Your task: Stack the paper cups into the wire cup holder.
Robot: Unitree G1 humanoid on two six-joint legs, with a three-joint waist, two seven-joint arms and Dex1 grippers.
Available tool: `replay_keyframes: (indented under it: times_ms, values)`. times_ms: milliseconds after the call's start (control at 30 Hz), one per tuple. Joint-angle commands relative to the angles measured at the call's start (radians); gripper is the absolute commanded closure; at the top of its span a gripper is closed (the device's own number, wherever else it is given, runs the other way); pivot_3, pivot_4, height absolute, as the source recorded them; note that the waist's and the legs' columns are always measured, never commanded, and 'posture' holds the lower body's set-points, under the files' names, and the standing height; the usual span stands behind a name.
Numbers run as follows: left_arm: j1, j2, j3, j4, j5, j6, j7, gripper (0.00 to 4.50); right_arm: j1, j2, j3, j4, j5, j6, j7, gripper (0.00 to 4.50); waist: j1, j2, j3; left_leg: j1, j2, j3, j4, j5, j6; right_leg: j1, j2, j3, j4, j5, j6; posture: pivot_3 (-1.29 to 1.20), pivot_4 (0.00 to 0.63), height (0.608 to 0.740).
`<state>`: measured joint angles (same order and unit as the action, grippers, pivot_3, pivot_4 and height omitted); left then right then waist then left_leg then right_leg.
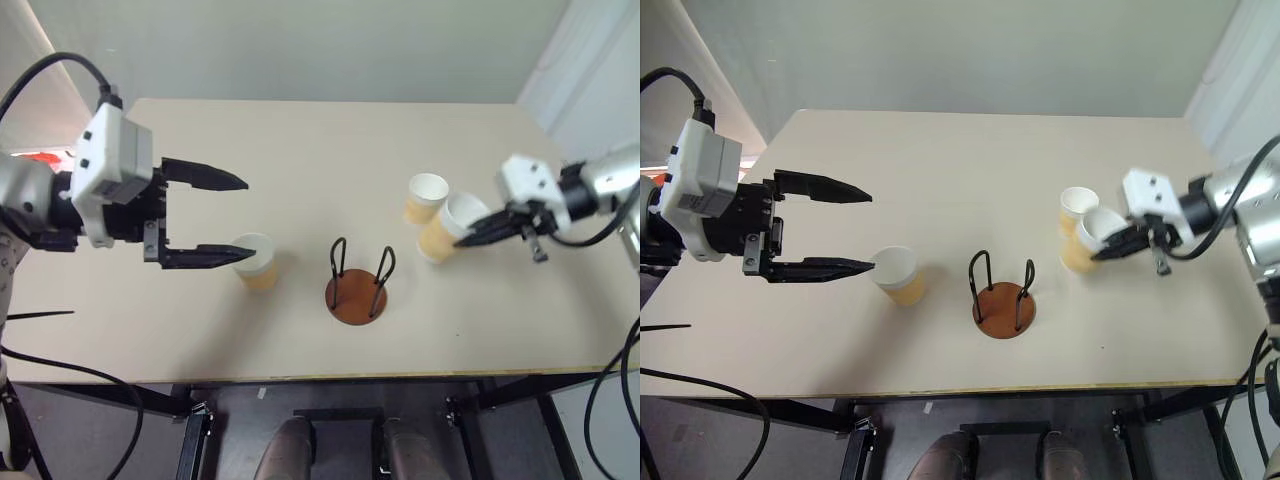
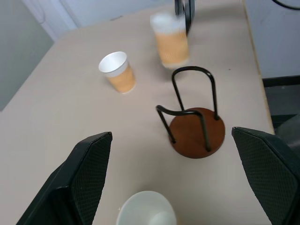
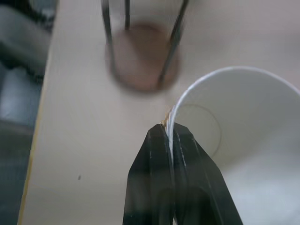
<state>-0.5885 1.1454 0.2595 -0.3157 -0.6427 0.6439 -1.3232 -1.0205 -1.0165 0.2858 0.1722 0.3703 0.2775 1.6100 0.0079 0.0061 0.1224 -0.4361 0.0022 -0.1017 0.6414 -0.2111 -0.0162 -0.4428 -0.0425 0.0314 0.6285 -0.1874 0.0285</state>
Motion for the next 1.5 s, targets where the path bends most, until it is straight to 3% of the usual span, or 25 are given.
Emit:
replay_keyframes:
  times_ms: [33,167,367,733,833,1100,1200,1367,1500]
  values:
    - [0.001,0.016,0.019,-0.006,-0.002,-0.025,0.009,0.0,-0.141,0.026,0.008,-0.046,0.148,0.004,0.004,4.48,-0.004,0.0,0.0,0.0,0.0,0.0,-0.002,0.0,0.0,-0.001,0.0,0.0,0.0,0.0,-0.001,0.0,0.15,0.74]
    - [-0.001,0.016,0.005,-0.004,0.002,-0.036,0.014,0.0,-0.226,0.086,0.12,-0.061,0.205,-0.035,0.004,4.48,-0.007,-0.001,0.0,0.001,0.002,-0.001,-0.004,0.0,-0.001,-0.002,0.001,-0.002,0.001,-0.004,-0.006,0.0,0.15,0.74]
    - [0.028,0.021,0.021,-0.037,-0.005,-0.026,0.034,0.0,-0.176,0.115,0.274,-0.085,0.136,-0.139,0.004,4.48,-0.002,-0.001,0.0,0.0,0.003,-0.001,-0.004,0.0,-0.001,-0.002,0.001,-0.003,0.004,-0.005,-0.008,0.0,0.15,0.74]
    - [0.069,0.041,0.042,-0.075,-0.03,-0.01,0.062,0.0,-0.157,0.167,0.294,-0.03,0.04,-0.233,0.004,4.48,-0.006,-0.001,0.0,0.002,0.003,-0.001,-0.002,0.0,-0.002,-0.005,0.0,-0.003,0.014,-0.007,-0.013,0.0,0.15,0.74]
    - [0.071,0.045,0.04,-0.076,-0.032,-0.012,0.066,0.0,-0.159,0.171,0.296,-0.034,0.036,-0.231,0.004,3.86,-0.006,-0.001,0.0,0.002,0.004,-0.001,-0.002,0.001,-0.004,-0.005,0.0,-0.003,0.016,-0.007,-0.014,0.0,0.15,0.74]
    - [0.023,0.027,-0.033,-0.019,0.061,-0.041,0.158,0.0,-0.176,0.192,0.232,-0.036,0.034,-0.204,0.004,1.13,-0.007,-0.001,0.0,0.002,0.004,-0.001,-0.003,0.001,-0.005,-0.006,0.0,-0.003,0.016,-0.007,-0.015,0.0,0.15,0.74]
    - [-0.047,-0.017,-0.092,0.022,0.117,-0.055,0.223,0.0,-0.24,0.273,0.171,0.147,-0.046,-0.21,-0.083,0.1,-0.007,-0.001,-0.001,0.002,0.004,-0.001,-0.002,0.002,-0.006,-0.006,0.0,-0.003,0.016,-0.006,-0.015,0.0,0.15,0.74]
    - [-0.136,-0.109,-0.196,0.078,0.214,-0.081,0.313,0.0,-0.363,0.369,0.164,0.639,-0.286,-0.366,-0.313,0.1,-0.001,-0.001,0.0,0.001,0.004,-0.003,-0.003,0.005,-0.007,-0.008,0.0,-0.003,0.016,-0.003,-0.021,0.0,0.15,0.74]
    - [-0.196,-0.18,-0.237,0.106,0.253,-0.049,0.369,0.0,-0.407,0.394,0.178,0.891,-0.425,-0.469,-0.389,0.1,0.011,-0.002,0.0,0.0,0.004,-0.005,-0.003,0.005,-0.008,-0.008,-0.001,-0.004,0.016,-0.002,-0.022,0.0,0.15,0.74]
